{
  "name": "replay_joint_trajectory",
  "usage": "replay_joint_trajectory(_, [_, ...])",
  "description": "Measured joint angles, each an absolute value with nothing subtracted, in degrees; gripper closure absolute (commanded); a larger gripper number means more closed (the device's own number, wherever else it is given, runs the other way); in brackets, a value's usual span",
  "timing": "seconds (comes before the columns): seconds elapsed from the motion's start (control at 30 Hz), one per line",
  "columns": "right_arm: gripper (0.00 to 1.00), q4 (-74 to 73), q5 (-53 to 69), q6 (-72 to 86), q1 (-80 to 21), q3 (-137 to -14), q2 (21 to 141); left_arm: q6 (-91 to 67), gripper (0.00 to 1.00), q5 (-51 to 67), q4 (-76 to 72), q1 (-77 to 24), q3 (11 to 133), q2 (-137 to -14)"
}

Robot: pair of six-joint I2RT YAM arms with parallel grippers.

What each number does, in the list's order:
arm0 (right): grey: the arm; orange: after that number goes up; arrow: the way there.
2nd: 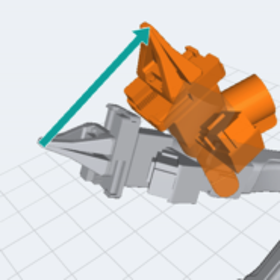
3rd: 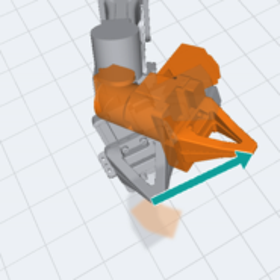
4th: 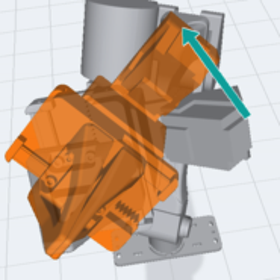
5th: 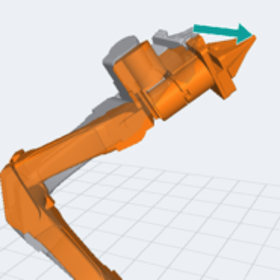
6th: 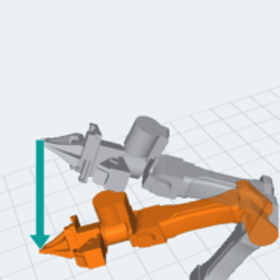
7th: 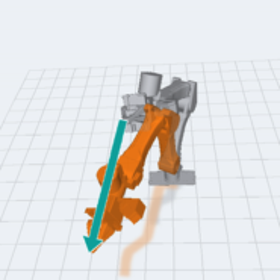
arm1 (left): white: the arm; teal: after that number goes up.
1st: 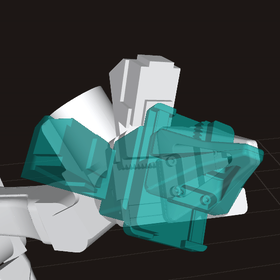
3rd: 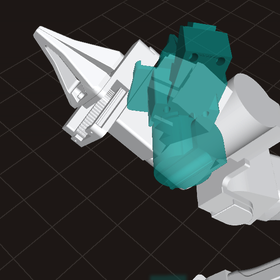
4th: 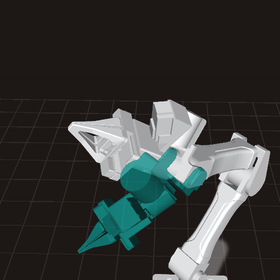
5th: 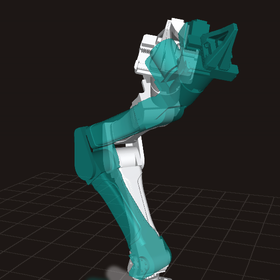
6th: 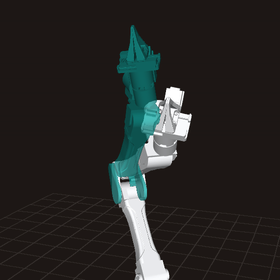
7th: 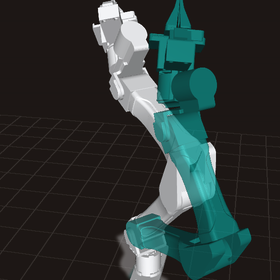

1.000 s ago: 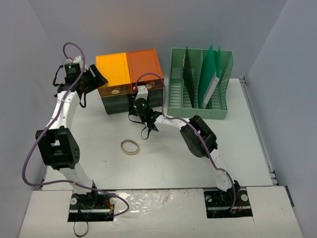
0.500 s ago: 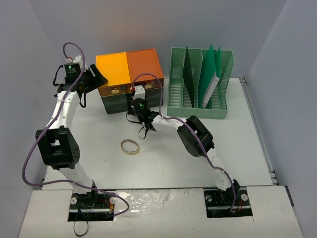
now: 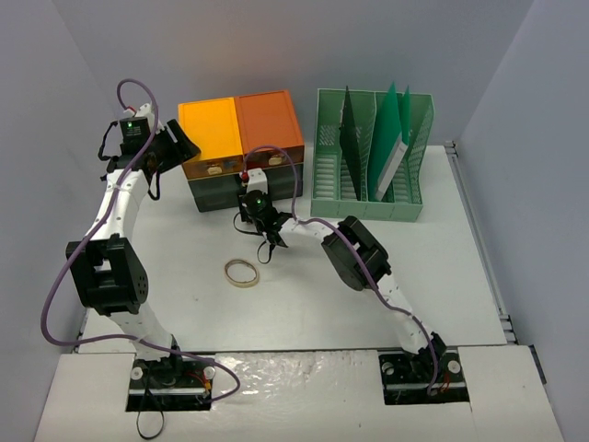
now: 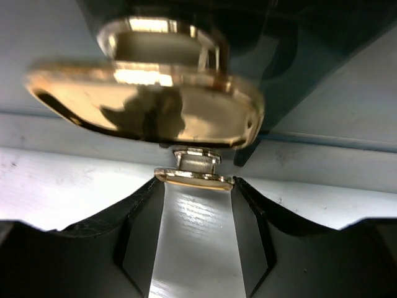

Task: Organize the desk

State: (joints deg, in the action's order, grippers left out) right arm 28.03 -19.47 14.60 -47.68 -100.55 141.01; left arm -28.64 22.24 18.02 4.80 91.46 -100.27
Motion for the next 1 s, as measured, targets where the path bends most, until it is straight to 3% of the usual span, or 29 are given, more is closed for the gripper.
replay_joint_trajectory(0.47, [0.59,29.13,-21.35,11.07,-48.00,-101.29,141.25,-28.56,0.40,21.83,17.96,4.43,91.46,-100.27])
replay_joint_trajectory(0.6, [0.75,28.97,-21.80,10.55,-48.05,-101.45,141.25,-28.49,0.40,21.67,17.96,4.36,91.46,-100.27])
replay_joint_trajectory(0.7, [0.97,28.92,-21.83,10.32,-48.05,-101.49,141.26,-28.48,0.40,21.52,17.95,4.28,91.47,-100.27])
replay_joint_trajectory(1.0, [1.00,28.25,-21.89,10.16,-48.05,-101.82,141.29,-28.47,0.40,21.47,17.91,4.23,91.48,-100.27])
